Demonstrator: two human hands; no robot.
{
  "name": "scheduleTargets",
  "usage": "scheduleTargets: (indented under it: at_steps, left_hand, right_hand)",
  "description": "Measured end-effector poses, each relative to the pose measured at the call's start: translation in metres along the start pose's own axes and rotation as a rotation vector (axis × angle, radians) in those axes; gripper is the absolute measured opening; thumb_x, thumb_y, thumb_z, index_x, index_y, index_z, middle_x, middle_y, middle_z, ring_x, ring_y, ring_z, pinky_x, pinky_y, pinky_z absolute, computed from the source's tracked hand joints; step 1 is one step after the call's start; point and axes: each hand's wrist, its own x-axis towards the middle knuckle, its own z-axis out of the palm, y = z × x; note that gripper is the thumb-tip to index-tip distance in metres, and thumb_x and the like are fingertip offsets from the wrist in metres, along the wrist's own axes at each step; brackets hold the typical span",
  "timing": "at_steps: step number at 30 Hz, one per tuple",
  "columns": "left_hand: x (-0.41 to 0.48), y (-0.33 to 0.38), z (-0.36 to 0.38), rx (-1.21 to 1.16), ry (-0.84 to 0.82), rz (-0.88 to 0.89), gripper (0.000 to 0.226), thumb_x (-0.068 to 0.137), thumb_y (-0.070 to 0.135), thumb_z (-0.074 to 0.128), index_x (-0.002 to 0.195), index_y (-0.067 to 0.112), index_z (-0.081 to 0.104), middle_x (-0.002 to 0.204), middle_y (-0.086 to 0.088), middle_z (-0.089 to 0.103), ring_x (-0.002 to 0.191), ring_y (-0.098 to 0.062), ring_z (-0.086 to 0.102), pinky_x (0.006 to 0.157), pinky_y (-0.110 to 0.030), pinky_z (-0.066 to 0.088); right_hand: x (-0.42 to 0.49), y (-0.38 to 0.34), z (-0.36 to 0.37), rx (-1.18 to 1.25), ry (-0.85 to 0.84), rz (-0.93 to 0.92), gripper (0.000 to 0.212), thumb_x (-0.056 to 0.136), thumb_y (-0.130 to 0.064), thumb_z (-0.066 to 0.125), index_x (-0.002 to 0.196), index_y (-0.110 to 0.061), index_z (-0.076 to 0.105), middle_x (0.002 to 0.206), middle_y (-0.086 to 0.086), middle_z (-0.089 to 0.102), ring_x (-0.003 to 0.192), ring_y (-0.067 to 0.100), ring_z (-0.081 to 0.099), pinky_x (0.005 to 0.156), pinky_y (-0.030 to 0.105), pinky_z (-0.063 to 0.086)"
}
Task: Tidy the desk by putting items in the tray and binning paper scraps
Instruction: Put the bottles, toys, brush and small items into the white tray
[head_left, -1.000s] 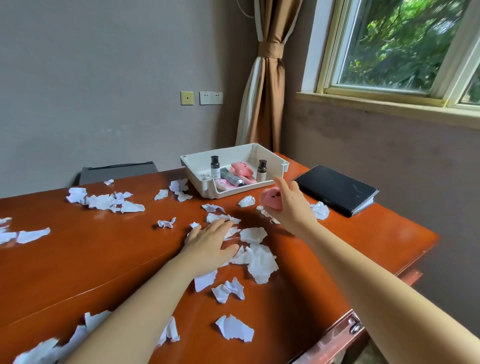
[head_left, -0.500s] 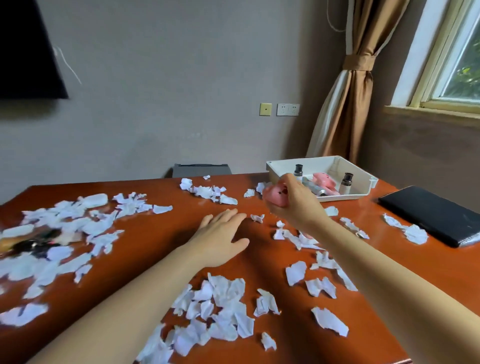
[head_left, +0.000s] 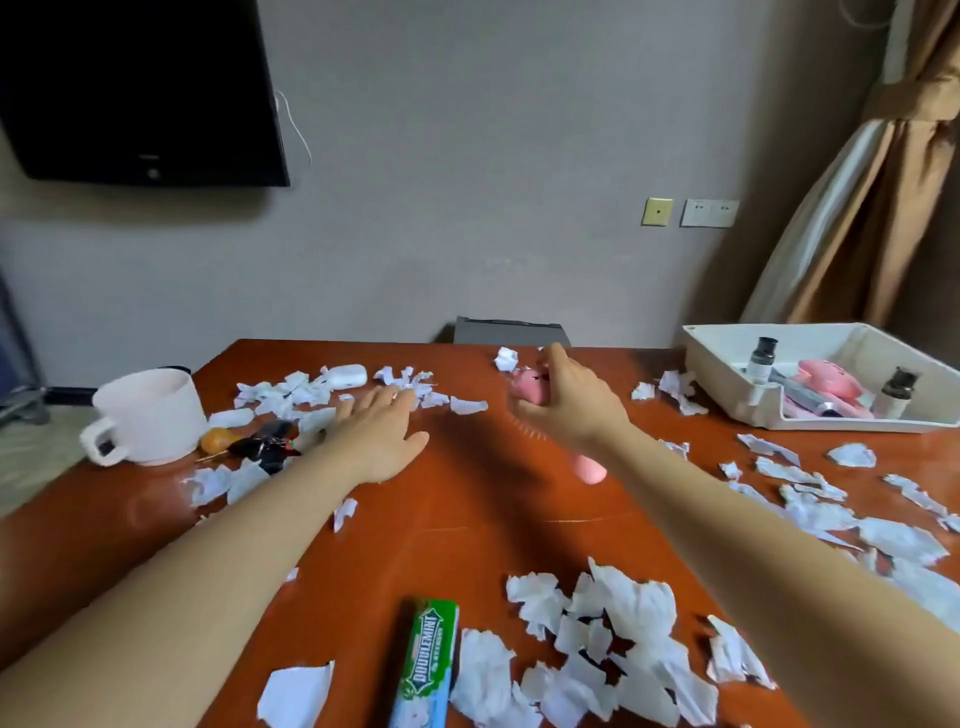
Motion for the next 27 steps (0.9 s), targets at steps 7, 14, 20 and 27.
scheduleTargets:
  at_steps: [7,14,20,27]
  left_hand:
    - [0.067,-0.071,-0.003,0.103,0.009,-0.152,0.059,0.101,0.038,0.03,0.151,0.016,0.009,0.16,-0.008,0.009,0.147,-0.027,0.01,0.117,-0.044,0.012]
    - [0.118,-0.085,-0.001,0.122,-0.039,-0.125,0.057,0.101,0.034,0.031,0.151,0.017,0.01,0.158,-0.008,0.018,0.145,-0.028,0.018,0.116,-0.044,0.015]
    - [0.137,-0.097,0.01,0.085,-0.122,-0.168,0.054,0.103,0.032,0.027,0.151,0.014,0.011,0.158,-0.01,0.017,0.145,-0.031,0.018,0.116,-0.044,0.016]
    - [0.139,-0.095,0.001,-0.02,-0.055,-0.133,0.045,0.093,0.034,0.054,0.129,0.008,0.045,0.126,-0.012,0.053,0.106,-0.025,0.052,0.082,-0.03,0.044]
  right_hand:
    - [0.044,-0.031,0.033,-0.009,-0.05,-0.068,0.034,0.084,-0.047,0.054,0.101,-0.018,0.048,0.101,0.002,0.062,0.089,0.025,0.059,0.07,0.033,0.047]
    - [0.082,-0.034,0.049,-0.045,-0.063,-0.076,0.034,0.083,-0.046,0.055,0.104,-0.019,0.052,0.101,0.002,0.061,0.091,0.026,0.06,0.076,0.038,0.052]
    - [0.098,-0.026,0.059,-0.092,-0.071,-0.074,0.036,0.083,-0.046,0.057,0.108,-0.02,0.052,0.106,0.002,0.061,0.096,0.025,0.059,0.076,0.035,0.05]
    - [0.099,-0.017,0.054,-0.14,-0.014,-0.031,0.036,0.084,-0.045,0.055,0.11,-0.021,0.052,0.107,0.002,0.059,0.097,0.024,0.057,0.071,0.031,0.045]
